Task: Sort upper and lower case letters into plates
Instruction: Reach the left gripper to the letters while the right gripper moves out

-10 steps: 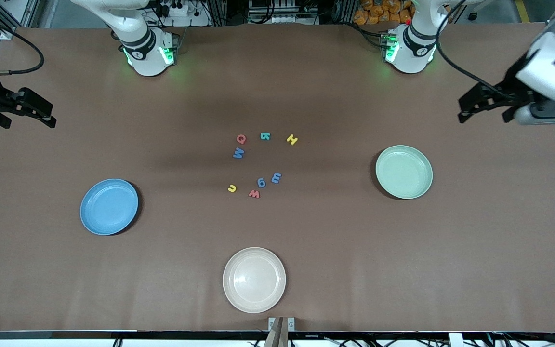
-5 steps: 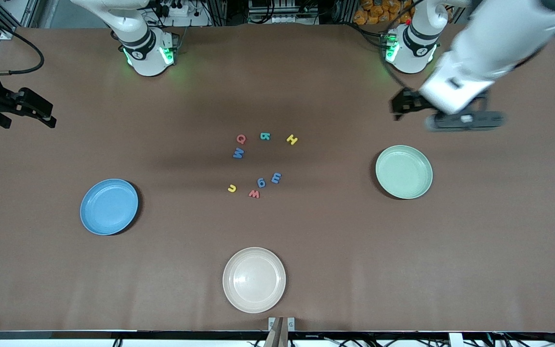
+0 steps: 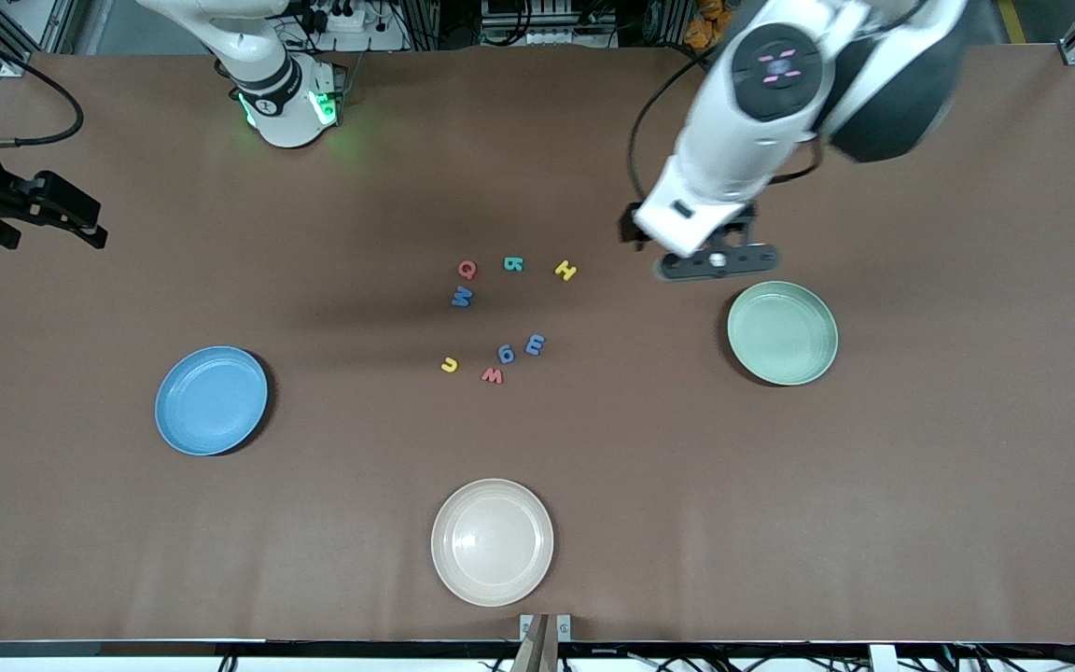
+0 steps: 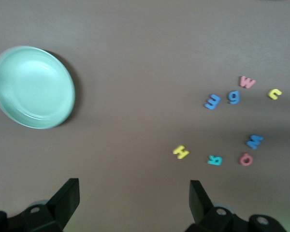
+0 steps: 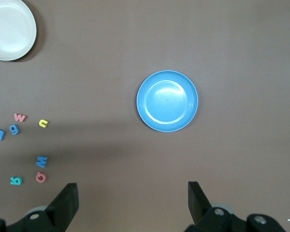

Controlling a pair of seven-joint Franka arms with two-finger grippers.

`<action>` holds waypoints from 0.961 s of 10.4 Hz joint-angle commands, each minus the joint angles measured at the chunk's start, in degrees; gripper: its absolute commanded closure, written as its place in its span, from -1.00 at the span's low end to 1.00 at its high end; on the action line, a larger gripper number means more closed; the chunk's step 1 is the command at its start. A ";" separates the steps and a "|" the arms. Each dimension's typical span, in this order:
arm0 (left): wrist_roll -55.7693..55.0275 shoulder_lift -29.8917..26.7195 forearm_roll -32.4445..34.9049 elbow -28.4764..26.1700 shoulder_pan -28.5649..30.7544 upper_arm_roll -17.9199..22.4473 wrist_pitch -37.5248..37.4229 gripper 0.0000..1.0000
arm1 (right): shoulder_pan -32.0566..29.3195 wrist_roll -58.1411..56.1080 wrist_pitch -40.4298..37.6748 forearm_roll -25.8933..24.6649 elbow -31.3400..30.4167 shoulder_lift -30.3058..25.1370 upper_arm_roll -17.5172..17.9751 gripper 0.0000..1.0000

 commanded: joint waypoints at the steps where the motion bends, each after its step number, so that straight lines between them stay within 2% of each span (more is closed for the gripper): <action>1: -5.31 4.01 0.25 -1.60 -0.52 -2.83 5.26 -1.00 | -1.57 0.19 2.36 1.08 -2.65 -0.27 0.93 -1.00; 3: -5.40 3.76 2.17 -12.64 -1.92 -5.20 20.40 -1.00 | -0.52 2.72 6.31 1.08 -5.11 1.30 1.20 -1.00; 5: -5.40 6.46 2.36 -19.97 -2.10 -7.23 34.67 -1.00 | 1.84 10.25 9.31 1.08 -5.21 4.46 1.20 -1.00; 7: -5.75 10.85 5.15 -21.83 -5.07 -7.59 39.98 -1.00 | 3.96 19.05 11.77 1.08 -5.03 7.89 1.20 -1.00; 8: -5.92 13.05 11.61 -21.84 -5.44 -7.85 40.18 -1.00 | 5.62 23.52 13.61 1.00 -5.03 10.25 1.20 -1.00; 10: -5.93 16.57 17.72 -21.84 -7.02 -9.25 40.35 -1.00 | 8.09 35.38 20.53 1.00 -4.86 15.87 1.20 -1.00</action>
